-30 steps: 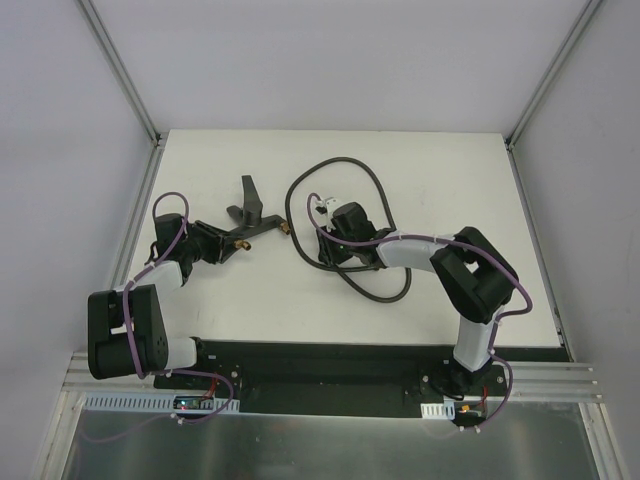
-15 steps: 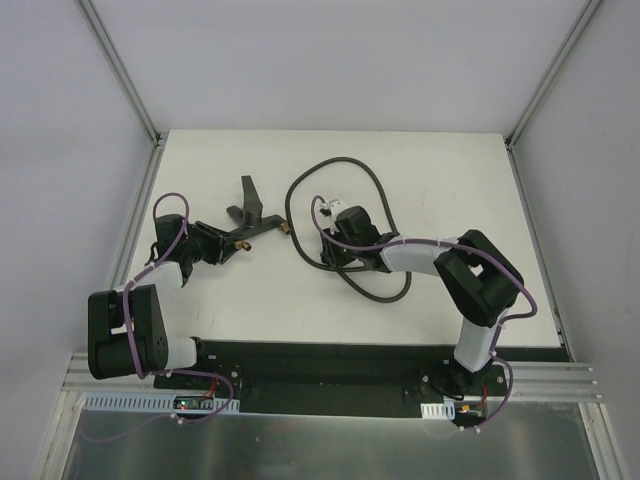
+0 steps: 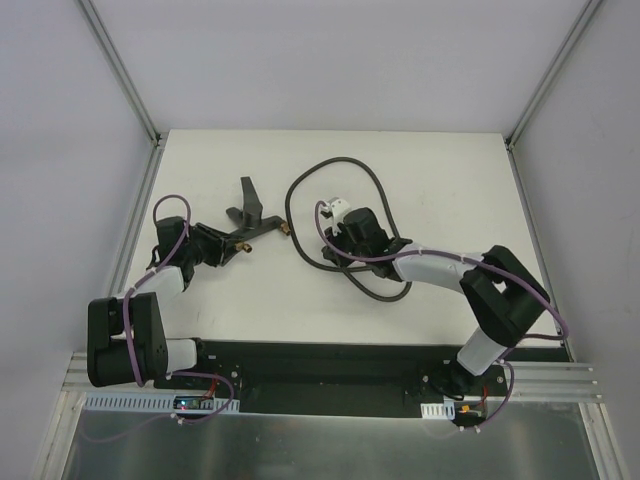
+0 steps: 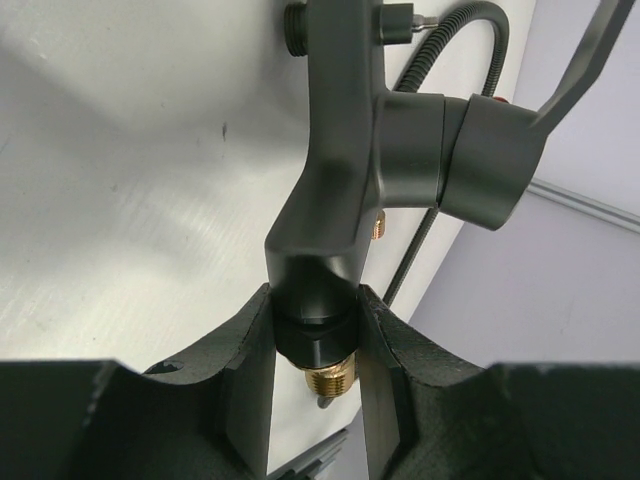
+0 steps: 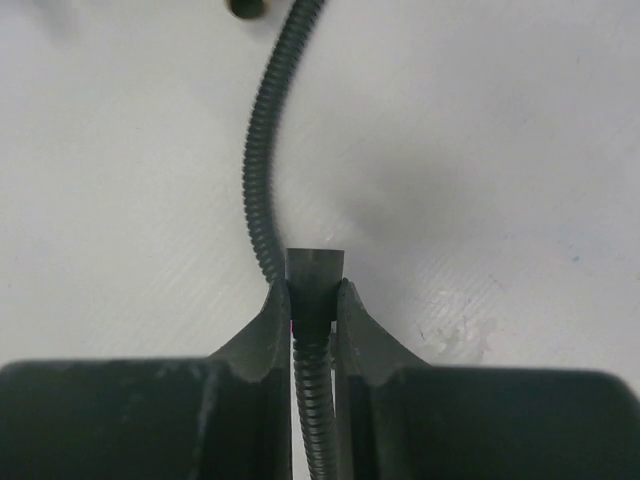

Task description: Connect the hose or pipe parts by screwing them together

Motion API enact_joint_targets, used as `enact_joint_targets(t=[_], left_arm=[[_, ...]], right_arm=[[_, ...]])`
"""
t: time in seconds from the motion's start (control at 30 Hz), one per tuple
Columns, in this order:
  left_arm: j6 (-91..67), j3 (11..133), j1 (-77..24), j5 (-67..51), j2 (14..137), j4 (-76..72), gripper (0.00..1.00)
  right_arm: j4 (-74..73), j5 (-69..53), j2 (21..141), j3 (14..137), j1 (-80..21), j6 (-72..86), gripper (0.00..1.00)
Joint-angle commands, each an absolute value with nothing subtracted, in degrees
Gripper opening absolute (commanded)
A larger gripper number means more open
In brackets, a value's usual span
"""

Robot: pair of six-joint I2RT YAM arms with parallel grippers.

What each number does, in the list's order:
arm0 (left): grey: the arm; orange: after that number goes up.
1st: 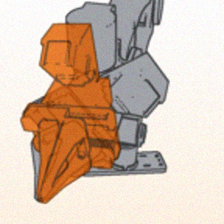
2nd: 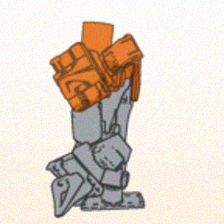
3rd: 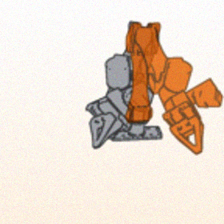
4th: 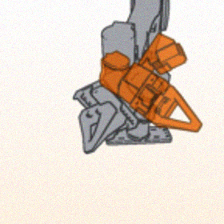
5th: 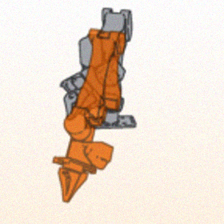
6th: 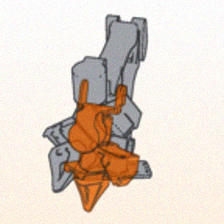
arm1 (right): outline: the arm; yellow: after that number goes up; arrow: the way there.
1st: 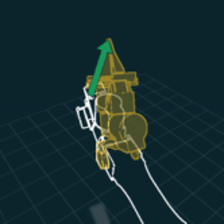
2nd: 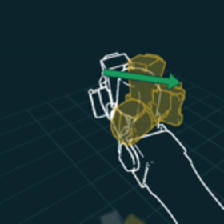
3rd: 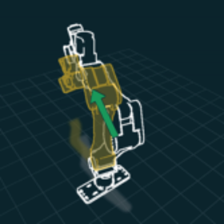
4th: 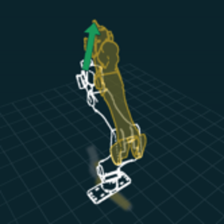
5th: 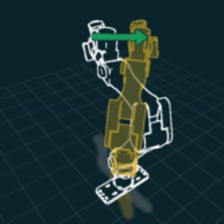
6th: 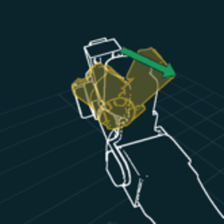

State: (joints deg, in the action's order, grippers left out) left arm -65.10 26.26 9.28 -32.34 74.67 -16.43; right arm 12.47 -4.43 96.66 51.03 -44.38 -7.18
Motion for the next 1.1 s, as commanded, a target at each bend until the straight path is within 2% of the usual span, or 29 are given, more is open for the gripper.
enact_joint_targets(t=[0.0,0.3,0.53,0.7,1.07], left_arm=[[-63.63,25.66,5.72,-29.54,69.44,-19.69,0.00],[-67.32,25.40,-7.27,-21.19,70.22,-20.56,0.00],[-77.42,19.96,-14.67,-16.35,75.84,-33.20,0.00],[-79.10,19.16,-17.05,-16.43,79.01,-36.83,0.00],[-78.57,16.53,-18.54,-17.05,78.93,-37.62,0.00]], right_arm=[[12.84,-1.50,91.23,52.64,-47.63,-15.72,0.01],[10.28,8.43,92.37,55.28,-54.49,-17.05,0.01],[17.65,8.70,90.62,48.97,-56.43,-10.38,0.01],[18.19,14.76,91.40,46.93,-54.76,-5.72,0.01],[19.94,9.86,101.07,52.81,-50.90,-0.70,0.01]])
